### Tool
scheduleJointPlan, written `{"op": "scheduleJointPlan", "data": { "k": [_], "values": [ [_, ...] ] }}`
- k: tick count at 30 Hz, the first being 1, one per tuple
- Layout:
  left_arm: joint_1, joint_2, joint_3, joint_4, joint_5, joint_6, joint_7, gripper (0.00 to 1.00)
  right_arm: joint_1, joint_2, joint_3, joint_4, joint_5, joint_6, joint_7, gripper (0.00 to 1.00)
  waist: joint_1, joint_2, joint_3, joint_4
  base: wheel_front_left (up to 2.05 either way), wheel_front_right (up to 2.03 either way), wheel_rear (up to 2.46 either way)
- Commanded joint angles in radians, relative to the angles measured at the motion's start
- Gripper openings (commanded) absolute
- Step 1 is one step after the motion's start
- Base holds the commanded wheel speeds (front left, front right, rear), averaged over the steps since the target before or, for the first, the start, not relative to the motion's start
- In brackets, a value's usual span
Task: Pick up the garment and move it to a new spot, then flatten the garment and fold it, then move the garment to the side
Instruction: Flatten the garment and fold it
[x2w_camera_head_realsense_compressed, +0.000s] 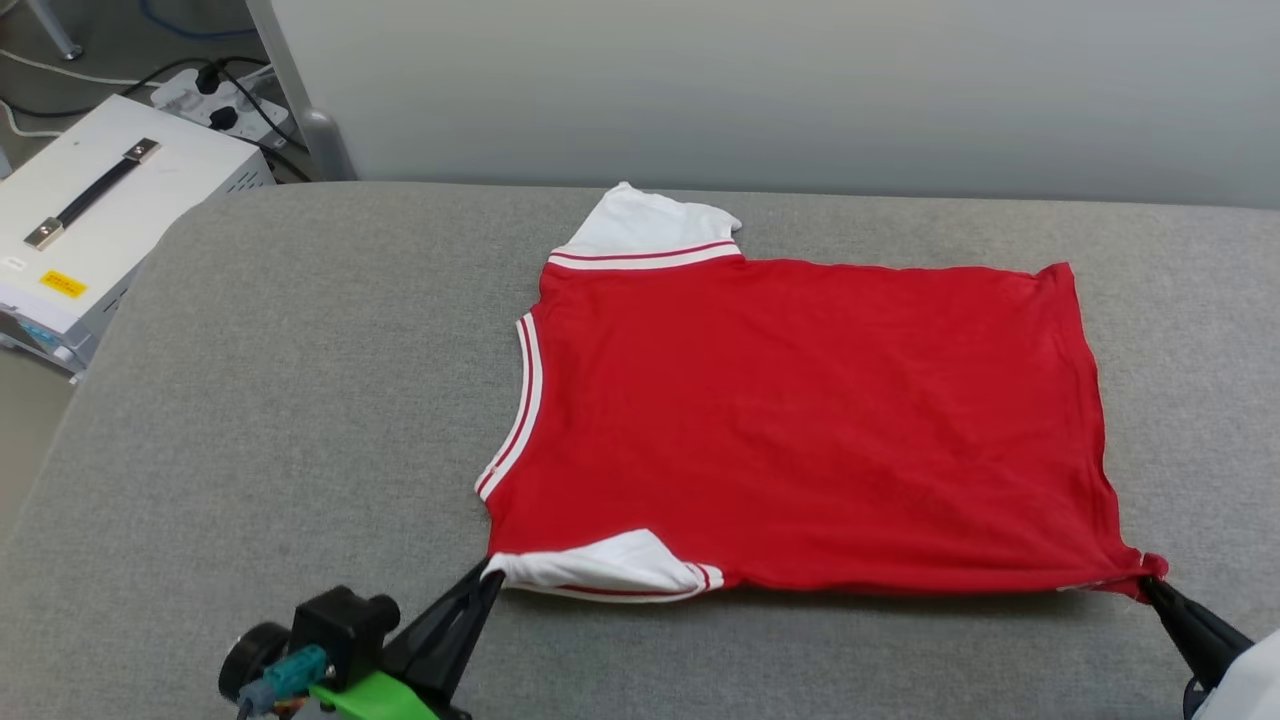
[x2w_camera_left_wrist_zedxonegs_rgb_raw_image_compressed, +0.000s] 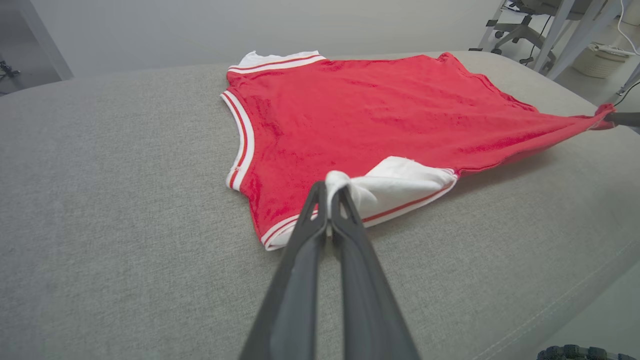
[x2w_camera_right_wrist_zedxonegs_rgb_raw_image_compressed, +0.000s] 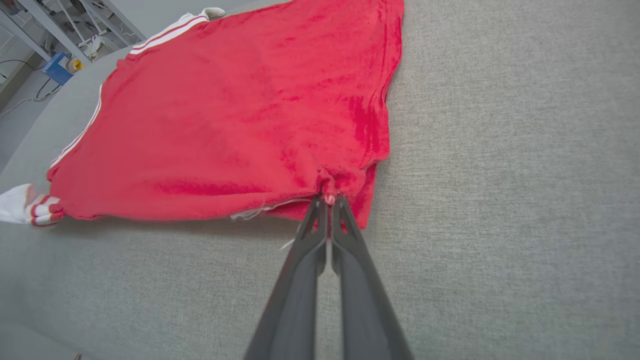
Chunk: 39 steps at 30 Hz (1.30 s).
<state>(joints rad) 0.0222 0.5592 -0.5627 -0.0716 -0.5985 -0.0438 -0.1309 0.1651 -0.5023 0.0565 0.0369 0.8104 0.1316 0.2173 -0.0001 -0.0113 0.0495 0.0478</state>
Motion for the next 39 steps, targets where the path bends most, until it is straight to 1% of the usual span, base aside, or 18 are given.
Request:
{"op": "scheduleJointPlan", "data": {
  "k": [1, 9, 13, 16, 22, 28, 33, 34, 35, 36, 39],
  "values": [
    [-0.040, -0.009, 0.006, 0.001, 0.009, 0.001, -0.004, 0.00, -0.030, 0.001, -0.009, -0.011, -0.010, -0.001, 0.008, 0.00, 0.0001, 0.0113, 0.024, -0.004, 0.00, 0.00, 0.00],
    [-0.218, -0.030, 0.027, 0.054, 0.026, -0.026, -0.011, 0.00, -0.151, 0.014, -0.014, -0.001, -0.057, -0.001, 0.046, 0.00, 0.0001, 0.0113, 0.115, -0.027, 0.00, 0.00, 0.00],
    [-0.304, -0.028, 0.040, 0.096, 0.025, -0.042, -0.008, 0.00, -0.228, 0.020, -0.004, 0.032, -0.090, -0.001, 0.076, 0.00, 0.0001, 0.0113, 0.162, -0.038, 0.00, 0.00, 0.00],
    [-0.365, -0.029, 0.041, 0.141, 0.014, -0.055, 0.001, 0.00, -0.289, 0.039, -0.002, 0.079, -0.106, -0.001, 0.104, 0.00, 0.0001, 0.0113, 0.194, -0.048, 0.00, 0.00, 0.00],
    [-0.464, -0.032, 0.008, 0.244, 0.002, -0.076, 0.019, 0.00, -0.385, 0.055, 0.021, 0.152, -0.128, -0.001, 0.125, 0.00, 0.0001, 0.0113, 0.241, -0.061, 0.00, 0.00, 0.00],
    [-0.548, -0.037, -0.016, 0.357, -0.005, -0.083, 0.011, 0.00, -0.450, 0.053, 0.047, 0.202, -0.151, -0.001, 0.125, 0.00, 0.0001, 0.0113, 0.281, -0.064, 0.00, 0.00, 0.00],
    [-0.597, -0.053, -0.041, 0.447, -0.009, -0.085, -0.013, 0.00, -0.492, 0.055, 0.073, 0.242, -0.154, -0.001, 0.114, 0.00, 0.0001, 0.0113, 0.297, -0.065, 0.00, 0.00, 0.00],
    [-0.602, -0.056, -0.048, 0.465, -0.010, -0.085, -0.012, 0.10, -0.497, 0.055, 0.077, 0.249, -0.152, -0.001, 0.112, 0.00, 0.0001, 0.0113, 0.298, -0.065, 0.00, 0.00, 0.00],
    [-0.610, -0.060, -0.056, 0.488, -0.006, -0.085, -0.014, 1.00, -0.502, 0.053, 0.080, 0.258, -0.154, -0.001, 0.108, 0.89, 0.0001, 0.0113, 0.298, -0.064, 0.00, 0.00, 0.00],
    [-0.616, -0.064, -0.062, 0.507, -0.003, -0.085, -0.016, 1.00, -0.505, 0.053, 0.079, 0.267, -0.154, -0.001, 0.103, 1.00, 0.0001, 0.0113, 0.296, -0.063, 0.00, 0.00, 0.00],
    [-0.629, -0.087, -0.075, 0.568, -0.001, -0.086, -0.030, 1.00, -0.509, 0.052, 0.087, 0.290, -0.155, -0.001, 0.090, 1.00, 0.0001, 0.0113, 0.281, -0.058, 0.00, 0.00, 0.00]
  ]
}}
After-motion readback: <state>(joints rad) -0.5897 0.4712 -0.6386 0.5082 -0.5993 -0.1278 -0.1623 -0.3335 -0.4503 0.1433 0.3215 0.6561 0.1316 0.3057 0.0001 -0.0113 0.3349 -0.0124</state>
